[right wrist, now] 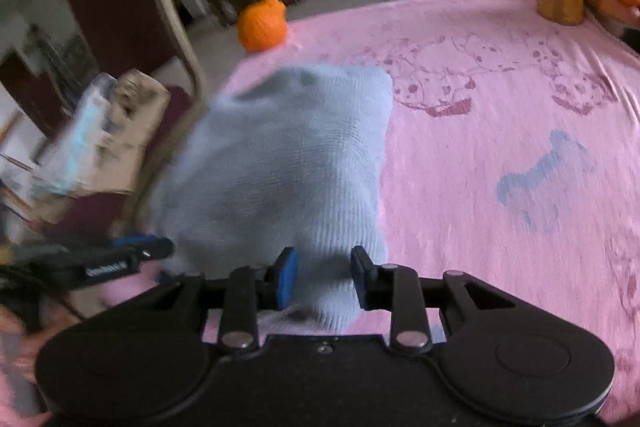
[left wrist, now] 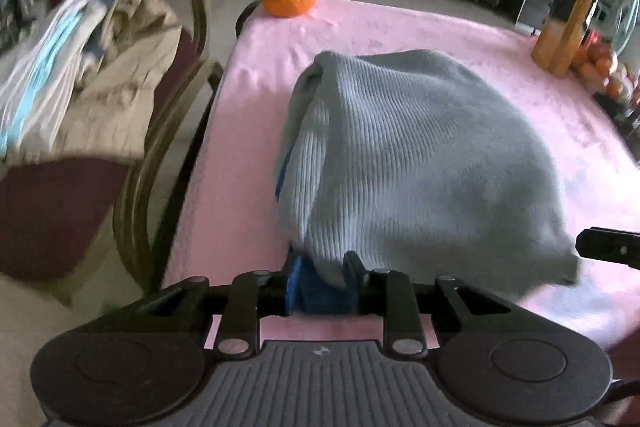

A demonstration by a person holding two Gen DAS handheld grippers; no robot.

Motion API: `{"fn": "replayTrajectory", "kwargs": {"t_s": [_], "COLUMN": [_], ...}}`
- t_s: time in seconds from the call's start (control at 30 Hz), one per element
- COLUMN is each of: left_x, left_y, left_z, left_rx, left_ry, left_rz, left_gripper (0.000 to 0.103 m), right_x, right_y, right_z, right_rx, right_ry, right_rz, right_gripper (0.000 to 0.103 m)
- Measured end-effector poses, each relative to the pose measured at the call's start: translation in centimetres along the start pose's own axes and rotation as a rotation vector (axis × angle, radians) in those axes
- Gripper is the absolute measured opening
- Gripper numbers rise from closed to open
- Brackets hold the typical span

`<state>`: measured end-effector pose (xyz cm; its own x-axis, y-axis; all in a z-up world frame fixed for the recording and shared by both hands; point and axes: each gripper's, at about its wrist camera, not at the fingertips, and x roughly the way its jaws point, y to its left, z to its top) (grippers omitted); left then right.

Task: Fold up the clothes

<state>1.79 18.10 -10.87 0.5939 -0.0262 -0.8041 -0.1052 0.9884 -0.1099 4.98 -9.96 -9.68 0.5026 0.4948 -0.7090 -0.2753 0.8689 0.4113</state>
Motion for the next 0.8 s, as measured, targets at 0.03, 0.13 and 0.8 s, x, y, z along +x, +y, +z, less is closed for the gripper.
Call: {"fn": "replayTrajectory", "kwargs": {"t_s": [0.03, 0.13, 0.8], "left_x": [-0.8, -2.3, -1.6], "left_y": [0.6, 3.3, 1.8], "left_z": [-0.2, -0.7, -1.7], "left_rx": [-0.036, -0.187, -0.182], "left_ry": [-0.023, -0.025, 0.094], "left_rz": [-0.006, 0.003, 0.242], "left_gripper": [0.029, 0.042, 0.005], "right_x": [-0.6, -2.0, -2.4], "right_y": [-0.4, -1.8, -3.0], "right_z": [-0.1, -0.4, -1.0], "right_rx": [0.017, 0.071, 0.102], "right_ry": [-0.002, -0.005, -0.013], "right_rz": [0.019, 0.069, 0.156], "right_gripper": [0.037, 0.041, 0.05]}}
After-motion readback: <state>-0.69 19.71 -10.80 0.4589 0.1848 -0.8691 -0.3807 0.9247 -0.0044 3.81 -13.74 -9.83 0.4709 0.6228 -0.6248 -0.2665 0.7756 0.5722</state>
